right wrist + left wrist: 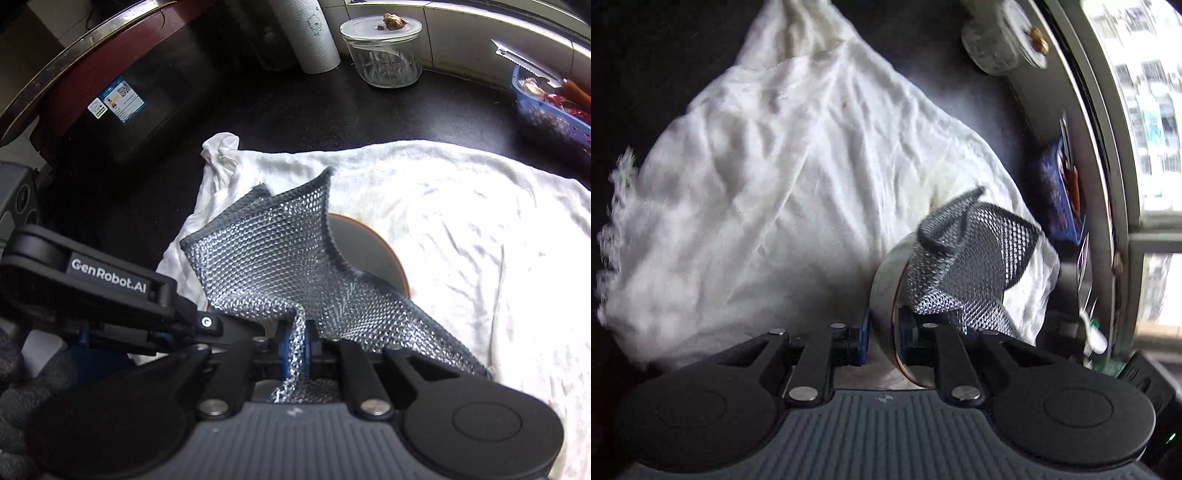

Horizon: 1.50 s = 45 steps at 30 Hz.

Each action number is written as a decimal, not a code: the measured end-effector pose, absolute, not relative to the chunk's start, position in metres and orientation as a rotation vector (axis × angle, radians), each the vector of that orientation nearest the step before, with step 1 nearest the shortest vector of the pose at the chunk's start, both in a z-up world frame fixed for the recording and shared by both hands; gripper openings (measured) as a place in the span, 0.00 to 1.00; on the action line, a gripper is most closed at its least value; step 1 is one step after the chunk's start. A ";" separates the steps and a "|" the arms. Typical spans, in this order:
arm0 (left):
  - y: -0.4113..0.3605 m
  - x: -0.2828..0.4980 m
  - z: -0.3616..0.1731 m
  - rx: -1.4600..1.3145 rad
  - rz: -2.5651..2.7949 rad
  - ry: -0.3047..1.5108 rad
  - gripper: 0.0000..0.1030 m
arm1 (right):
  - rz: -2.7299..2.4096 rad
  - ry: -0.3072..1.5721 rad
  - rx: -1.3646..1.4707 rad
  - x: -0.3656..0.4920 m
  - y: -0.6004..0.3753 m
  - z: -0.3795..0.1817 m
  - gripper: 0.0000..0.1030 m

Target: Clean bowl

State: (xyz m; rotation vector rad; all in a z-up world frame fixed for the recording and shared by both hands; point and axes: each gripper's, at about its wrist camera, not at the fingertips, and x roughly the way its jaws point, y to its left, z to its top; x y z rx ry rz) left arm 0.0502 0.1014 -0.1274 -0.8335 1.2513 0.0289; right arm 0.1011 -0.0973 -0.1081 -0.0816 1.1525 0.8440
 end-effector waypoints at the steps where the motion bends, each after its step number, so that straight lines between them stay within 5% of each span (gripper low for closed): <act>1: 0.097 0.054 -0.124 -0.751 0.005 1.257 0.15 | 0.838 1.148 -0.090 0.100 -0.096 -0.108 0.07; 7: 0.074 0.064 -0.108 -0.369 -0.144 1.222 0.15 | 0.793 1.133 -0.088 0.099 -0.096 -0.106 0.07; 36: 0.054 0.061 -0.060 0.218 -0.421 0.901 0.10 | 0.511 0.983 -0.029 0.106 -0.163 -0.049 0.06; 45: -0.024 0.032 -0.057 0.316 -0.599 0.985 0.31 | 0.686 1.015 -0.006 0.116 -0.180 -0.071 0.06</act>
